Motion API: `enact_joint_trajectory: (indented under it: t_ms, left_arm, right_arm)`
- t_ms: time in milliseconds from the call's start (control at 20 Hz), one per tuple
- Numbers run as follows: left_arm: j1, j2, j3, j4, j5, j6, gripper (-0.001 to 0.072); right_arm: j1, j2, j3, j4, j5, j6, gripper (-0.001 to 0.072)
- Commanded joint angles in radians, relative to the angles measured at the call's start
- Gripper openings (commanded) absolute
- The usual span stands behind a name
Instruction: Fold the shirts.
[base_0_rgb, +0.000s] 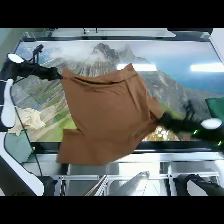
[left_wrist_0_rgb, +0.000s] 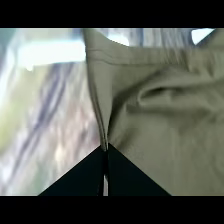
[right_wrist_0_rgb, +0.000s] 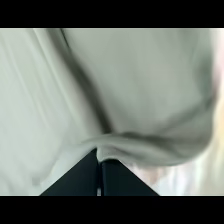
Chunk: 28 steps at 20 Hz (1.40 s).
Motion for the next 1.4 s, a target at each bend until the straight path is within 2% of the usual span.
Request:
enact_joint_trajectory:
  t_ms: [0, 100, 250, 300, 350, 450, 600, 650, 750, 800, 850, 900, 950, 1050, 1150, 1350]
  left_arm:
    - [0.059, 0.124, -0.201, -0.002, -0.178, -0.092, 0.0017]
    - [0.055, 0.214, -0.403, -0.083, -0.189, -0.109, 0.0017]
    - [-0.003, 0.323, -0.686, -0.175, -0.127, -0.098, 0.0017]
    - [-0.025, 0.344, -0.748, -0.171, -0.1, -0.098, 0.0099]
    - [-0.045, 0.358, -0.799, -0.174, -0.079, -0.098, 0.0326]
    - [-0.061, 0.362, -0.829, -0.172, -0.088, -0.098, 0.034]
    - [-0.035, 0.362, -0.745, -0.171, -0.164, -0.097, 0.034]
    - [-0.011, 0.362, -0.698, -0.171, -0.192, -0.098, 0.034]
    - [0.038, 0.362, -0.6, -0.171, -0.226, -0.099, 0.034]
    - [0.065, 0.362, -0.555, -0.172, -0.235, -0.099, 0.034]
    - [0.084, 0.362, -0.519, -0.171, -0.236, -0.099, 0.034]
    - [0.1, 0.362, -0.491, -0.171, -0.216, -0.098, 0.034]
    - [0.111, 0.361, -0.469, -0.163, -0.171, -0.098, 0.0341]
    - [0.114, 0.352, -0.434, -0.086, -0.082, -0.098, 0.0341]
    - [0.114, 0.298, -0.369, -0.012, -0.1, -0.099, 0.0341]
    - [0.113, 0.13, -0.213, -0.005, -0.149, -0.098, 0.0341]
  right_arm:
    - [-0.134, -0.219, 0.389, -0.095, 0.049, -0.015, 0.0016]
    - [-0.113, -0.414, 0.649, -0.094, 0.13, -0.018, 0.0016]
    - [-0.033, -0.662, 0.96, -0.079, 0.228, -0.013, 0.0016]
    - [-0.016, -0.706, 1.02, -0.079, 0.238, -0.012, 0.0016]
    - [-0.005, -0.735, 1.064, -0.079, 0.239, -0.008, 0.0016]
    - [-0.012, -0.739, 1.1, -0.08, 0.258, 0.001, 0.0016]
    - [-0.091, -0.703, 1.118, -0.08, 0.406, 0.001, 0.0027]
    - [-0.124, -0.691, 1.118, -0.08, 0.457, 0.001, 0.0109]
    - [-0.193, -0.682, 1.118, -0.08, 0.554, 0.002, 0.0591]
    - [-0.224, -0.683, 1.118, -0.08, 0.586, 0.002, 0.0611]
    - [-0.246, -0.684, 1.118, -0.08, 0.618, 0.023, 0.0596]
    - [-0.259, -0.683, 1.118, -0.08, 0.662, 0.052, 0.0396]
    - [-0.266, -0.683, 1.116, -0.081, 0.733, 0.051, 0.0045]
    - [-0.253, -0.675, 1.082, -0.107, 0.861, 0.041, 0.0017]
    - [-0.223, -0.622, 0.969, -0.133, 0.887, 0.026, 0.0017]
    - [-0.195, -0.324, 0.549, -0.132, 0.672, -0.019, 0.0018]
